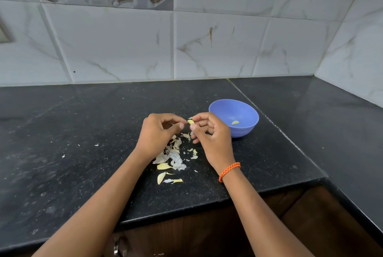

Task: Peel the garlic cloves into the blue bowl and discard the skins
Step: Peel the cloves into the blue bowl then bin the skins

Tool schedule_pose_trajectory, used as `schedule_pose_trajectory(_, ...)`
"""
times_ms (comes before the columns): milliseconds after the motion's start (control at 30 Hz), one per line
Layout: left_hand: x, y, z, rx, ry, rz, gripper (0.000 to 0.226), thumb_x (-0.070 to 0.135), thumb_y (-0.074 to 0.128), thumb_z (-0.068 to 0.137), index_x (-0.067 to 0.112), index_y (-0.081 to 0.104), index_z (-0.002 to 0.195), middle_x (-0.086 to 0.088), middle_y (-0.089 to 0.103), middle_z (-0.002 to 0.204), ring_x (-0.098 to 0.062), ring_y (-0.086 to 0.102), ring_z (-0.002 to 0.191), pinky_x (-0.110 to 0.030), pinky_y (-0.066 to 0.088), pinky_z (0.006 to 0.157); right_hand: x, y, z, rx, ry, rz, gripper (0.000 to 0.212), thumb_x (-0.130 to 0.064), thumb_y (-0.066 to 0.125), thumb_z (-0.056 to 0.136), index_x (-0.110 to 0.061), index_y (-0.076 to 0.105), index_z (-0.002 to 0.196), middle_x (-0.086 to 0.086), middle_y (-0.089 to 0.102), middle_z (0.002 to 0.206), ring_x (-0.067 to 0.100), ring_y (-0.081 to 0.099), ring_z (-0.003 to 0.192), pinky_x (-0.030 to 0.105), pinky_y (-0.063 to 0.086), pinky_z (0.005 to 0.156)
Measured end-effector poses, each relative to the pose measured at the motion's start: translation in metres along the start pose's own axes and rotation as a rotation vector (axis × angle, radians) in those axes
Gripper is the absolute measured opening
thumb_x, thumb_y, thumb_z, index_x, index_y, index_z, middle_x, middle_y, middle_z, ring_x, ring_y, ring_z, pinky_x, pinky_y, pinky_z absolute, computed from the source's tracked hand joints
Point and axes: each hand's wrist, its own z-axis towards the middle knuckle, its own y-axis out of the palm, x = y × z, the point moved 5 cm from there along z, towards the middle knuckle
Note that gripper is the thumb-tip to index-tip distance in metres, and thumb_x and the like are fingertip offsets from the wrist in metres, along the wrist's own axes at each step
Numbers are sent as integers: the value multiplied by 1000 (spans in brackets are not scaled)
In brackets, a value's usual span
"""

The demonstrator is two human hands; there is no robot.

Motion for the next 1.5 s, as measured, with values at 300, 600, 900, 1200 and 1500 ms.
schedule_pose_trajectory(300,8,2,-3,15,-55,-225,5,15,83,93,11,86,95,-6,82,85,-18,77,75,-25,58,67,-3,3,0,-38,-16,-7,17,-10,80,95,-11,73,110,4,79,86,21,78,79,29,63,65)
schedule_pose_trajectory(600,11,2,-4,16,-24,-223,4,12,83,94,9,85,93,-7,81,83,-24,75,68,-36,59,65,-2,2,-1,-43,-14,36,14,-6,83,91,-3,73,100,9,79,84,22,78,73,29,64,66)
schedule_pose_trajectory(900,9,7,-3,-4,-18,-243,13,-4,73,94,2,77,84,-11,77,75,-19,67,61,-27,54,60,-2,4,-1,-69,-34,41,17,-8,84,91,-3,71,100,10,78,88,25,79,78,39,67,70)
schedule_pose_trajectory(1200,11,12,-4,-24,-37,-217,17,-2,65,99,5,72,85,-3,74,71,-19,55,57,-26,48,54,-2,5,0,-83,-33,19,26,-9,81,93,-11,78,119,6,80,88,22,78,78,33,65,74)
schedule_pose_trajectory(1500,16,14,-6,-18,-59,-141,17,7,62,104,2,68,89,8,56,54,-12,47,52,-17,42,51,0,2,1,-59,26,147,16,-4,77,96,-2,70,110,16,79,91,30,79,81,40,67,76)
